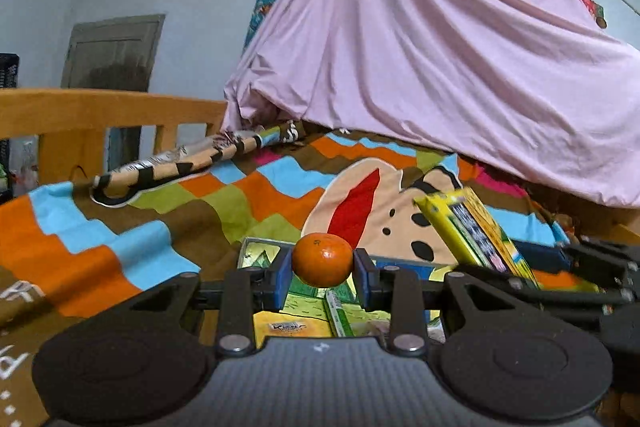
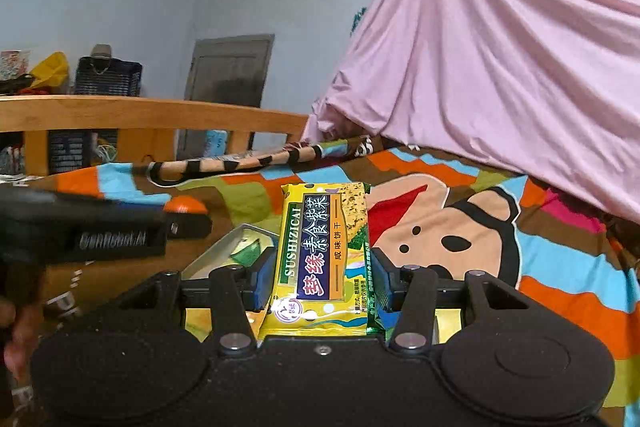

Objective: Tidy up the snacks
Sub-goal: 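Lower the yellow pack into the tray and open the right tool while the left tool releases the orange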

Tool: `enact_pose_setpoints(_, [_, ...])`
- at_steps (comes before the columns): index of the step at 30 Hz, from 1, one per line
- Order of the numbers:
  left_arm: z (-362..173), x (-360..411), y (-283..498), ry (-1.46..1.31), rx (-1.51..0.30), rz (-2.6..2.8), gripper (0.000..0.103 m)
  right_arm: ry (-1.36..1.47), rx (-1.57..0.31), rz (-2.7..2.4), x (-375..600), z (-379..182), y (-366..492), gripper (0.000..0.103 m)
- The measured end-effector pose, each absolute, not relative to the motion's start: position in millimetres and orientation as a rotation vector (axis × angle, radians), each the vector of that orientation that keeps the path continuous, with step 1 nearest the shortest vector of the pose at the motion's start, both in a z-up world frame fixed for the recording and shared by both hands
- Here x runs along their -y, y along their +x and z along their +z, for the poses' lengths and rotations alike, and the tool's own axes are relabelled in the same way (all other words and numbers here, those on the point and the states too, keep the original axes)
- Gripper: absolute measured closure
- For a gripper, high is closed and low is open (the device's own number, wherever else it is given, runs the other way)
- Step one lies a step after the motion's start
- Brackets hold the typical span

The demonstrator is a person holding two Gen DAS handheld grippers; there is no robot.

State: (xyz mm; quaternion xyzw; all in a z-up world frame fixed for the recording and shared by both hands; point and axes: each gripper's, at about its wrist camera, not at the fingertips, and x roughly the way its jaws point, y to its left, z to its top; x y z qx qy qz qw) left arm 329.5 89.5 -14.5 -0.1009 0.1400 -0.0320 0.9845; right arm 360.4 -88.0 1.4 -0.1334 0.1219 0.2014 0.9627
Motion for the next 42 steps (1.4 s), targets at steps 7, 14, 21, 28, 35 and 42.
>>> enact_pose_setpoints(7, [-46.2, -93.7, 353.4, -0.175, -0.354, -0.087, 0.068, -0.301, -0.337, 0.395, 66.2, -18.7, 401.4, 0.052])
enact_pose_setpoints(14, [-60.0, -96.5, 363.0, -0.187, -0.418, -0.108, 0.068, -0.31, -0.45, 0.378, 58.2, -43.1, 422.3, 0.053])
enact_pose_setpoints(21, [-69.7, -96.2, 371.5, -0.186, -0.506, -0.099, 0.068, -0.349, -0.521, 0.38, 52.3, -56.4, 429.9, 0.052])
enact_pose_setpoints(28, [-75.9, -95.2, 375.5, -0.178, -0.561, -0.103, 0.067, -0.368, -0.56, 0.38, 50.2, -62.0, 434.1, 0.052])
enact_pose_setpoints(35, [-78.0, -99.7, 375.4, -0.211, -0.599, -0.108, 0.066, -0.353, -0.593, 0.379, 54.1, -63.9, 435.0, 0.047])
enact_pose_setpoints(42, [-69.1, -103.2, 362.3, -0.257, -0.588, -0.094, 0.052, -0.294, -0.529, 0.386, 69.2, -41.2, 419.4, 0.03])
